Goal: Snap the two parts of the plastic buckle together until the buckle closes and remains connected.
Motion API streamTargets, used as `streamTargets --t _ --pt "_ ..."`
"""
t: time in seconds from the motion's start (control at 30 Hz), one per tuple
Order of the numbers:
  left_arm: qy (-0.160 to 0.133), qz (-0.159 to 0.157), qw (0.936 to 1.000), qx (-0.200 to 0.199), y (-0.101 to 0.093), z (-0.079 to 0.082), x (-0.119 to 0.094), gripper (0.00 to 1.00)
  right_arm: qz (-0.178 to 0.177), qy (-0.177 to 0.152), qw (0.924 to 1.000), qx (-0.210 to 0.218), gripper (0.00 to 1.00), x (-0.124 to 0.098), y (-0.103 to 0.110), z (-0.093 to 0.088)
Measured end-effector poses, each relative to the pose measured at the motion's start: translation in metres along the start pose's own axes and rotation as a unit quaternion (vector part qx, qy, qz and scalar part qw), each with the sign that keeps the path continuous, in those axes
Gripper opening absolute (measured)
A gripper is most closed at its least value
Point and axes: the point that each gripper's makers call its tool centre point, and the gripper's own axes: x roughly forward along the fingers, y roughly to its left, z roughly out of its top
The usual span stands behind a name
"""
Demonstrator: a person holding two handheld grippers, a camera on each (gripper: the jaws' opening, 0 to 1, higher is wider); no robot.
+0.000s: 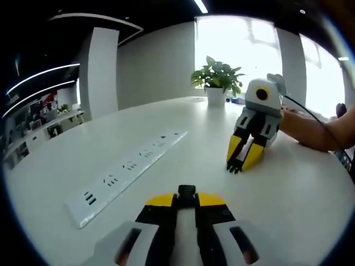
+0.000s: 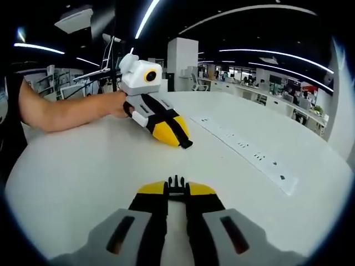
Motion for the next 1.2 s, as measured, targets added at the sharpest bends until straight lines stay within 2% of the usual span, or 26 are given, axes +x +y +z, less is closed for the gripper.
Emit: streamTargets --t 0.3,0.43,0.57,0.67,0.73,0.87,0.93,1.03,1.2 --pt "0.009 0.003 0.9999 -0.004 0.001 -0.001 -0.006 0.11 -0.002 0.006 1.0 0.001 0.1 0.0 -0.001 0.0" --pt "0.011 0.003 0.9999 0.001 0.001 0.001 -0.009 0.11 -0.016 -0.013 0.9997 0.01 0.1 -0.005 -0.006 0.012" --pt "0.004 0.006 1.0 0.003 0.001 0.011 -0.015 0.11 -0.044 -0.005 0.9985 0.033 0.1 -0.008 -0.015 0.016" --pt "-0.001 0.003 1.0 -0.001 -0.001 0.017 -0.02 0.11 -0.054 -0.011 0.9978 0.038 0.1 -0.009 -0.019 0.022" --pt "0.009 -0.004 0.9999 -0.01 -0.004 0.016 -0.021 0.11 -0.056 -0.014 0.9976 0.038 0.1 -0.011 -0.019 0.025" --pt "0.014 0.002 0.9998 -0.017 -0.002 0.015 -0.023 0.11 -0.067 -0.019 0.9971 0.029 0.1 -0.017 -0.023 0.032" --pt "0.014 0.006 0.9997 -0.019 -0.001 0.017 -0.025 0.11 -0.075 -0.032 0.9962 0.031 0.1 -0.022 -0.026 0.04" --pt "0.009 0.004 0.9998 -0.019 -0.003 0.021 -0.028 0.11 -0.074 -0.035 0.9961 0.033 0.1 -0.027 -0.024 0.047" --pt "0.019 -0.009 0.9998 -0.007 -0.013 0.023 -0.026 0.11 -0.064 -0.039 0.9965 0.038 0.1 -0.029 -0.017 0.054"
